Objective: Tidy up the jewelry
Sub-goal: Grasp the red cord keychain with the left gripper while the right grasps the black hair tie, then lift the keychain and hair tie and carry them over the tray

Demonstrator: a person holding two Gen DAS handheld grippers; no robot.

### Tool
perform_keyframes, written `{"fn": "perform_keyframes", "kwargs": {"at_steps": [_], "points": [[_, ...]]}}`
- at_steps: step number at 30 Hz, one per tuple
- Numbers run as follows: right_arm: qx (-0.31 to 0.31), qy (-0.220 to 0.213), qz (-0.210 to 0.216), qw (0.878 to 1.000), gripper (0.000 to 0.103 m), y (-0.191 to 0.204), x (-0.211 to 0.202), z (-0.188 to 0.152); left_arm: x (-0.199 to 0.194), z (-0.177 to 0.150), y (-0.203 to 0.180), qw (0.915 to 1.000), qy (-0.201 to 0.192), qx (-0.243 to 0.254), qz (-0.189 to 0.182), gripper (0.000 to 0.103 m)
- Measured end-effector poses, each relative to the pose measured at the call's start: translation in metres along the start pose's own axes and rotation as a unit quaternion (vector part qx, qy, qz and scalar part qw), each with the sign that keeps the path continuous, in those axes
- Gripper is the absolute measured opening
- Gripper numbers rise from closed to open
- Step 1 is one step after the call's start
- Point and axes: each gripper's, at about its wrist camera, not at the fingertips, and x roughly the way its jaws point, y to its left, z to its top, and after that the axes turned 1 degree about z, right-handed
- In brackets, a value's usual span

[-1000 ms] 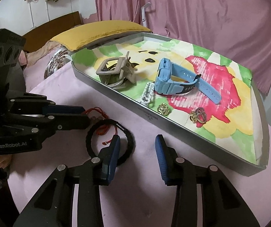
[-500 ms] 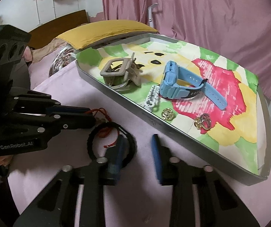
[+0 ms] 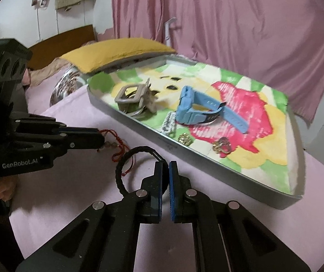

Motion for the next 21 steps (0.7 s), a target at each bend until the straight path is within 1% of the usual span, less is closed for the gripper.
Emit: {"fn": "perform_keyframes", "kwargs": {"at_steps": [6, 9, 13, 14, 17, 20, 21], "points": [[0.015, -0.042, -0.013, 0.999, 0.005, 0.0, -0.018, -0.002, -0.011, -0.001, -0.007, 0.9996, -0.027, 0.012, 0.003, 0.005], [0.029, -0.082, -0.023, 0.996, 0.005, 0.0, -0.032, -0.002, -0.017, 0.001, -0.01, 0.9988, -0.047, 0.014, 0.001, 0.005], [0.046, -0.137, -0.039, 0.989, 0.005, -0.003, -0.05, 0.003, -0.03, 0.007, -0.014, 0.9956, -0.092, 0.016, -0.005, 0.005], [0.051, -0.155, -0.047, 0.985, 0.005, -0.005, -0.055, 0.005, -0.035, 0.009, -0.015, 0.9937, -0.11, 0.015, -0.007, 0.005], [0.062, -0.193, -0.057, 0.977, 0.005, -0.006, -0.065, 0.012, -0.044, 0.018, -0.017, 0.989, -0.147, 0.01, -0.008, 0.005], [0.07, -0.227, -0.067, 0.969, 0.005, -0.008, -0.072, 0.019, -0.049, 0.027, -0.022, 0.9839, -0.178, 0.013, -0.002, 0.005], [0.072, -0.232, -0.07, 0.967, 0.005, -0.009, -0.072, 0.021, -0.051, 0.031, -0.024, 0.9811, -0.193, 0.017, 0.002, 0.005]]}}
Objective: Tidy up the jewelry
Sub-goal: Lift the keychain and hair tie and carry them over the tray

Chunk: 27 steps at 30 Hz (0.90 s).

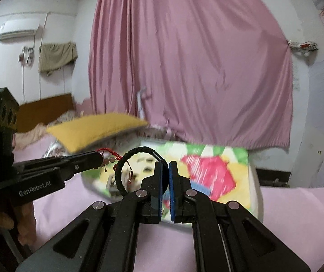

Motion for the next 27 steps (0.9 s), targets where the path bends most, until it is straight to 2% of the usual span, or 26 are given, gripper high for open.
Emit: {"fn": "perform_keyframes", "kwargs": {"at_steps": [5, 12, 18, 27], "points": [[0.014, -0.033, -0.021, 0.999, 0.005, -0.006, 0.001, 0.01, 0.0, 0.016, -0.01, 0.9979, -0.061, 0.02, 0.008, 0.005], [0.017, -0.055, -0.048, 0.997, 0.005, -0.018, 0.011, 0.025, 0.019, 0.031, -0.019, 0.9943, -0.099, 0.038, 0.007, 0.005], [0.007, -0.047, -0.067, 0.997, 0.005, -0.028, 0.035, 0.036, 0.045, 0.04, -0.02, 0.9957, -0.083, 0.041, 0.006, 0.005], [0.039, -0.011, -0.089, 0.995, 0.005, -0.052, 0.068, 0.032, 0.086, 0.042, -0.012, 0.9988, -0.032, 0.029, 0.022, 0.005]]}}
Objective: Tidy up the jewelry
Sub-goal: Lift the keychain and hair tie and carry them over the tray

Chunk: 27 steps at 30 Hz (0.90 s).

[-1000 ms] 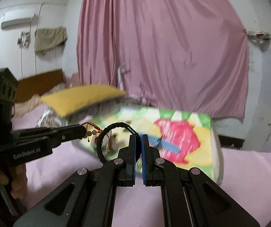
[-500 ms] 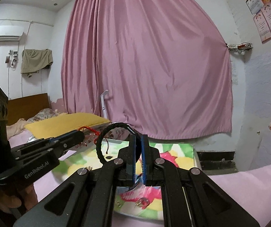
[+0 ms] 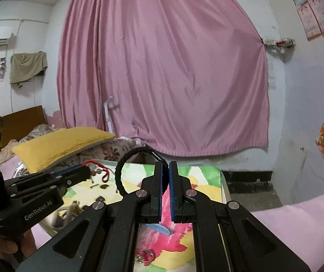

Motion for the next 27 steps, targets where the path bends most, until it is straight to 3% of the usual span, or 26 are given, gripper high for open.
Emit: {"fn": "perform_keyframes", "kwargs": {"at_steps": [5, 13, 27], "points": [[0.006, 0.051, -0.023, 0.998, 0.005, -0.012, 0.023, -0.006, 0.021, -0.005, 0.007, 0.9986, 0.045, -0.014, 0.022, 0.005], [0.005, 0.098, -0.025, 0.995, 0.005, -0.017, 0.038, -0.01, 0.046, -0.015, 0.019, 0.9919, 0.113, -0.028, 0.05, 0.005], [0.027, 0.171, -0.006, 0.985, 0.005, -0.025, 0.064, -0.029, 0.06, -0.024, 0.017, 0.9837, 0.172, -0.015, 0.048, 0.005]]}}
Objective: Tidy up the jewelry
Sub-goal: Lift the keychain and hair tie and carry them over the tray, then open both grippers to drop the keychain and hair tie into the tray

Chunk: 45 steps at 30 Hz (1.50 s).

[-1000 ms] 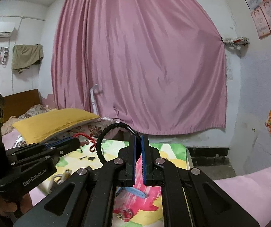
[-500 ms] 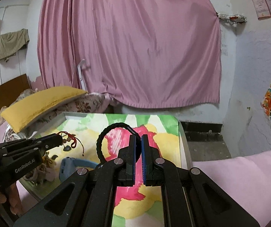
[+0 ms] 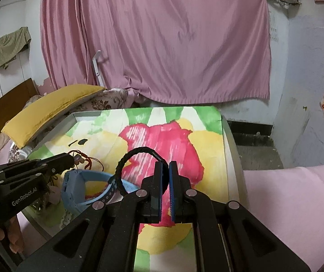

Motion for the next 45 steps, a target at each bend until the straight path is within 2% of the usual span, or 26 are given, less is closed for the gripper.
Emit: {"fn": "perform_keyframes", "kwargs": {"at_steps": [8, 29, 31, 33, 34, 38, 41, 43, 45], "points": [[0.01, 0.021, 0.011, 1.0, 0.005, -0.001, 0.008, -0.003, -0.001, 0.0, -0.001, 1.0, 0.003, 0.006, 0.005, 0.005], [0.011, 0.033, 0.019, 0.999, 0.007, 0.001, 0.011, -0.005, 0.001, 0.001, 0.0, 0.9999, 0.004, 0.007, 0.01, 0.008], [0.012, 0.03, 0.019, 0.999, 0.009, 0.001, 0.01, -0.005, 0.0, 0.001, 0.002, 1.0, 0.002, 0.002, 0.006, 0.01], [0.013, 0.026, 0.017, 0.999, 0.021, 0.001, 0.008, -0.006, -0.002, 0.001, 0.003, 1.0, 0.001, -0.001, 0.005, 0.013], [0.012, 0.024, 0.017, 1.0, 0.023, 0.001, 0.007, -0.006, -0.002, 0.001, 0.003, 1.0, -0.001, -0.001, 0.005, 0.013], [0.006, 0.012, 0.012, 1.0, 0.025, 0.003, 0.002, -0.005, -0.005, 0.0, 0.004, 1.0, -0.005, -0.001, 0.008, 0.014], [0.008, -0.002, 0.008, 1.0, 0.025, 0.003, -0.004, -0.005, -0.008, 0.0, 0.005, 0.9999, -0.013, -0.003, 0.01, 0.021], [0.009, -0.011, 0.004, 1.0, 0.026, 0.001, -0.007, -0.005, -0.012, 0.0, 0.007, 0.9996, -0.024, -0.007, 0.011, 0.031], [0.011, -0.021, 0.001, 1.0, 0.033, 0.001, -0.011, -0.005, -0.017, 0.001, 0.009, 0.9993, -0.033, -0.011, 0.012, 0.037]]}}
